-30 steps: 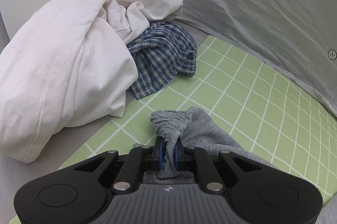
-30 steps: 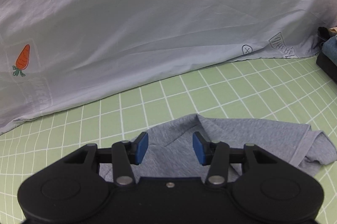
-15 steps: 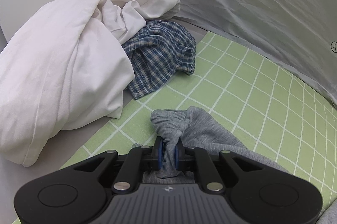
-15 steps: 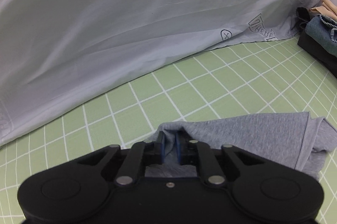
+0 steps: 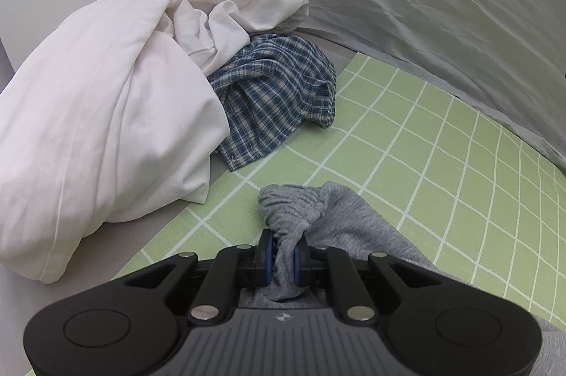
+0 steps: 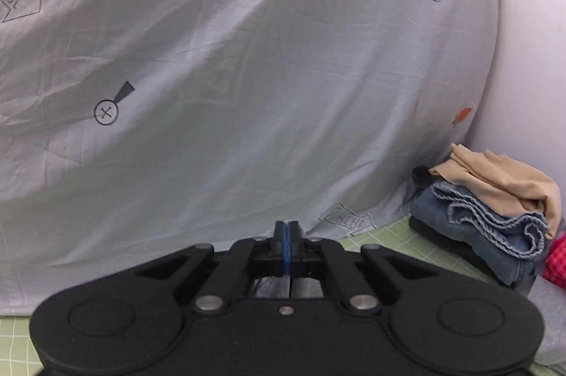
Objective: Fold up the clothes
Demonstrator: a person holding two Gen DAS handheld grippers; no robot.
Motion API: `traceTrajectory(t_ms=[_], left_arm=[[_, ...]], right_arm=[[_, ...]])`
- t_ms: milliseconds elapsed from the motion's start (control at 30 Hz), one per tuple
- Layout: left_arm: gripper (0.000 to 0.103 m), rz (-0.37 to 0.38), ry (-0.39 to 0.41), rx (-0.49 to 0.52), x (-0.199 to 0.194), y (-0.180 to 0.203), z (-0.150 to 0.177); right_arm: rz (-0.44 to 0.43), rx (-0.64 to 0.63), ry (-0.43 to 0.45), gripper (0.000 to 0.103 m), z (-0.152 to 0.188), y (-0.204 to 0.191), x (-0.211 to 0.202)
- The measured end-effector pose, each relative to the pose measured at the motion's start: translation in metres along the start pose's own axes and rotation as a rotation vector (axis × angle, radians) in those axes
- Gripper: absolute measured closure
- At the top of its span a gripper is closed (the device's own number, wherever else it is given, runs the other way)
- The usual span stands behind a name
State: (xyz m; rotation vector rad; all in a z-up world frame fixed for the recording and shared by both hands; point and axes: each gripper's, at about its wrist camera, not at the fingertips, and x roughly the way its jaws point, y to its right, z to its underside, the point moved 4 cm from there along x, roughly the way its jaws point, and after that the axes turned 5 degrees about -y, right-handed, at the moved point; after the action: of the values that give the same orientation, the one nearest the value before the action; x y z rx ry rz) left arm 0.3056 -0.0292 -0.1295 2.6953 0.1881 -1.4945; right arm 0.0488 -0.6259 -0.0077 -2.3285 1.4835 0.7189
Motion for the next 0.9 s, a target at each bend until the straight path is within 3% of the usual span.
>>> traceTrajectory(t_ms=[233, 500, 533, 600, 767, 900], left_arm=[[0.089, -0.008, -0.001, 0.017, 0.0, 0.002, 0.0], [0.088, -0.021, -0.004, 0.033, 0.001, 0.003, 0.0], [0.088, -0.022, -0.004, 0.034, 0.001, 0.003, 0.0], [0.088, -0.024, -0.004, 0.034, 0.0, 0.004, 0.0], [0.088, -0.024, -0.003, 0.028, 0.0, 0.004, 0.0], [0.088, -0.022, -0.003, 0.027, 0.0, 0.003, -0.001]], right_arm=[[0.202, 0.05, -0.308, 0.103, 0.121, 0.095, -0.013], [0.172, 0.018, -0.309, 0.101, 0.128, 0.097, -0.023], [0.166, 0.013, -0.307, 0.093, 0.128, 0.097, -0.024], [0.155, 0.004, -0.301, 0.052, 0.129, 0.096, -0.027], [0.143, 0.063, -0.361, 0.038, 0.124, 0.085, 0.004], [0.138, 0.137, -0.431, 0.037, 0.118, 0.073, 0.039]])
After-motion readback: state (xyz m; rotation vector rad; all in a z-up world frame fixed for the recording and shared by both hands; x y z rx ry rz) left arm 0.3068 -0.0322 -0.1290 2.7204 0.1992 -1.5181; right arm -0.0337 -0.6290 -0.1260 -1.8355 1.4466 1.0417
